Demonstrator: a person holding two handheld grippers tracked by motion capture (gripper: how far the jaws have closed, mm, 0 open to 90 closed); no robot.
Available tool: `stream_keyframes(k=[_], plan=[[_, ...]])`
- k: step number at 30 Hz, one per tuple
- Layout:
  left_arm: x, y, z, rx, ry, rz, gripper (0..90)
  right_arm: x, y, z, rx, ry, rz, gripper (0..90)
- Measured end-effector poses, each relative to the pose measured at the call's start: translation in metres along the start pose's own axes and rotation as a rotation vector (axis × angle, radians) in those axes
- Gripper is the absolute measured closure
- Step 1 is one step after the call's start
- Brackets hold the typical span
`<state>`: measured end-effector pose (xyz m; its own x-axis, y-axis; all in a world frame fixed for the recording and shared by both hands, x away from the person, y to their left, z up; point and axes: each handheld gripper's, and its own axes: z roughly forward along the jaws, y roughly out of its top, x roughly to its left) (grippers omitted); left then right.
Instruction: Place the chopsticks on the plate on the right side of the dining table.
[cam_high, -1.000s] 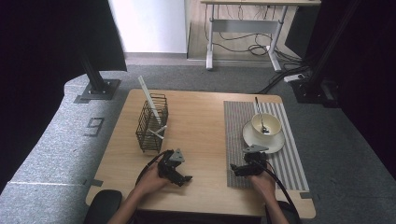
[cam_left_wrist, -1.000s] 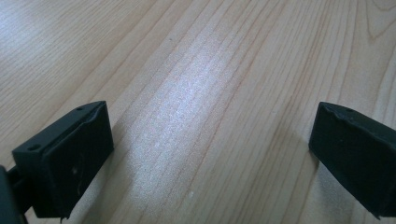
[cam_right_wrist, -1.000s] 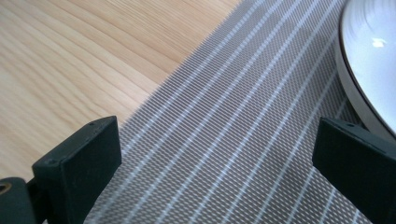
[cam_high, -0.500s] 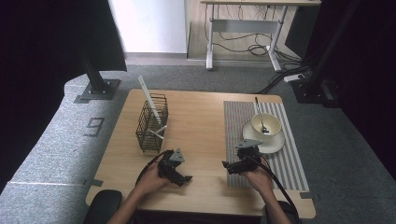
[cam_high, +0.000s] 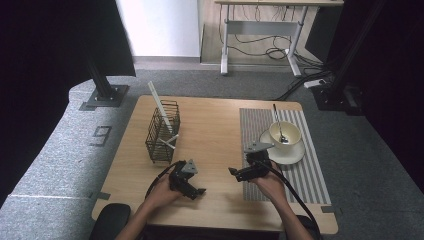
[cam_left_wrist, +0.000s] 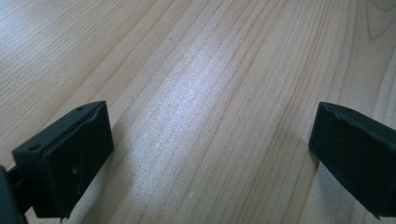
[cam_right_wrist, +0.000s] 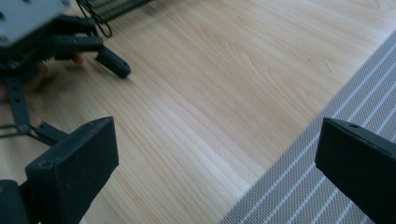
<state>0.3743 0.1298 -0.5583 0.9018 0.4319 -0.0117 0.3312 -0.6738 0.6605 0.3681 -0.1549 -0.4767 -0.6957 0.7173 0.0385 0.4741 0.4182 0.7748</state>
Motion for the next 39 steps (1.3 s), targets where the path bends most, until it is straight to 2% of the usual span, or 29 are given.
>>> stream_keyframes(k=[11,24,34,36,39], plan=[[0.000,0.000,0.000,0.001,0.000,-0.001,0.0,0.010,0.034,0.006,0.015,0.057,-0.038,0.0],[0.000,0.000,0.000,0.000,-0.001,-0.003,0.0,0.019,0.065,0.013,0.030,0.101,-0.027,0.5],[0.000,0.000,0.000,0.004,0.000,0.002,0.0,0.029,0.095,0.019,0.020,0.121,-0.083,1.5],[0.000,0.000,0.000,0.004,0.001,0.002,0.0,0.035,0.104,0.022,0.018,0.119,-0.115,1.7],[0.000,0.000,0.000,0.004,0.001,0.003,0.0,0.039,0.110,0.025,0.023,0.124,-0.131,1.7]])
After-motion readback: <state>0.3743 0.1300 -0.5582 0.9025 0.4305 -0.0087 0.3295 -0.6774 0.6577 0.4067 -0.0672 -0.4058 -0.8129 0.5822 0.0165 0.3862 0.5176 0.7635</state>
